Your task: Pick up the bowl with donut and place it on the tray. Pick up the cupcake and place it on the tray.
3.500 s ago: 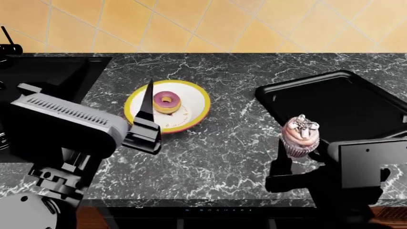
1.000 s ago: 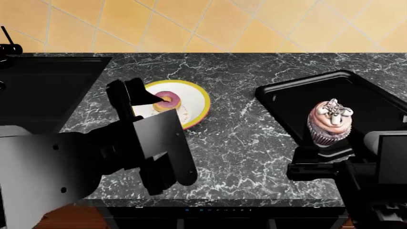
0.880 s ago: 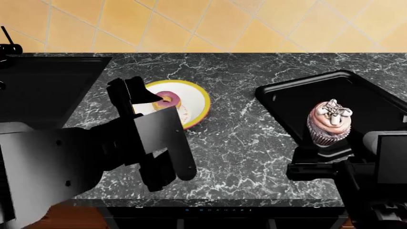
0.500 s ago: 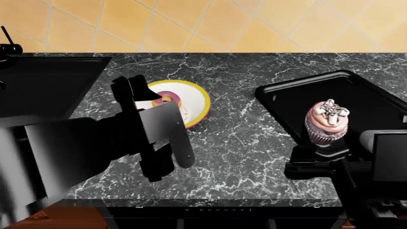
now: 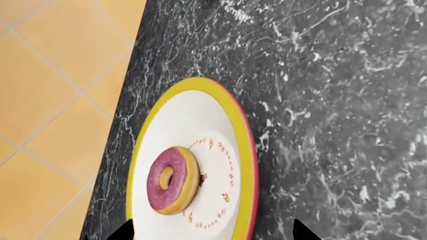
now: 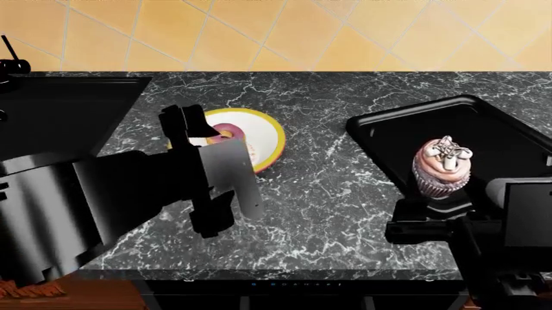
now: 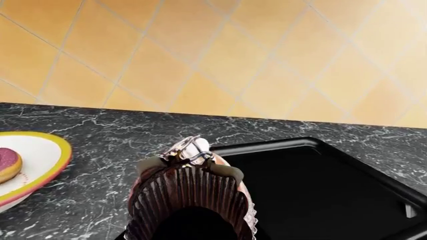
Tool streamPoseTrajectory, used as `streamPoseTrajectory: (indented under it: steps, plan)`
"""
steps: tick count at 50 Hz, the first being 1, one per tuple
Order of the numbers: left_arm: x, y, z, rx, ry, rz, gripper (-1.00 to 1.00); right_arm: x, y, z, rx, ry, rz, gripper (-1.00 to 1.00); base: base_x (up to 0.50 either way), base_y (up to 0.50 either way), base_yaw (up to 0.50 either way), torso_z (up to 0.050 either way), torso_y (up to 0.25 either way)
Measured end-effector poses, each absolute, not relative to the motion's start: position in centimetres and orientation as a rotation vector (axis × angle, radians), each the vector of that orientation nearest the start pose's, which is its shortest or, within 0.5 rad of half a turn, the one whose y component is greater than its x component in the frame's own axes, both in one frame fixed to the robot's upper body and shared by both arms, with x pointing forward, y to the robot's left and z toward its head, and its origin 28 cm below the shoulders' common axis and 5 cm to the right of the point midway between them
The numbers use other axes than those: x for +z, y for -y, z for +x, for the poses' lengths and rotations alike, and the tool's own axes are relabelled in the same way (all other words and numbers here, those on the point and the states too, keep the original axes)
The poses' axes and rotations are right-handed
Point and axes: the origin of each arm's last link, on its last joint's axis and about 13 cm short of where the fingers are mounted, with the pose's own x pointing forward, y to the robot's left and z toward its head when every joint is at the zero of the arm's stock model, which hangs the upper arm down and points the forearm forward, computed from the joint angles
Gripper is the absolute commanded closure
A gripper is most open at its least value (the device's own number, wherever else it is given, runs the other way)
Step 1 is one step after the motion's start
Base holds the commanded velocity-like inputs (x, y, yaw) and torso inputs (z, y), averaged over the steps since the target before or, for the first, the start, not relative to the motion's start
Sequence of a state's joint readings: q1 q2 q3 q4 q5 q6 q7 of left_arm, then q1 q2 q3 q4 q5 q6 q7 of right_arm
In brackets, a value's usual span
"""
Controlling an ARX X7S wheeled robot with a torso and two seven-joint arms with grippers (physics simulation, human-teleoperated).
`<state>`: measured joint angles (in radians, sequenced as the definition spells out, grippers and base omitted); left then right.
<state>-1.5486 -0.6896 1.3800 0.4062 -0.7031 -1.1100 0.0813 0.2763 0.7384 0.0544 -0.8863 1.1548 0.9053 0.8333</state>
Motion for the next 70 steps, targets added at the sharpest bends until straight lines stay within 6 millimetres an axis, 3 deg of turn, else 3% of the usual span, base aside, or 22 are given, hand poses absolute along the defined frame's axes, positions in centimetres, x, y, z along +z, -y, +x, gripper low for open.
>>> streamPoseTrajectory:
  steps: [29,70]
  plan:
    - [25.4,-21.8,31.8,-0.636,-0.308,1.172,-1.00,19.2,14.2,17.2,-0.061,-0.001,-0.084,1.00,0.00,0.00,0.00,0.000,0.000]
    - [23.4,-21.3,33.7,-0.676,-0.335,1.179,-1.00,19.0,14.1,17.5,-0.057,-0.006,-0.083,1.00,0.00,0.00,0.00,0.000,0.000]
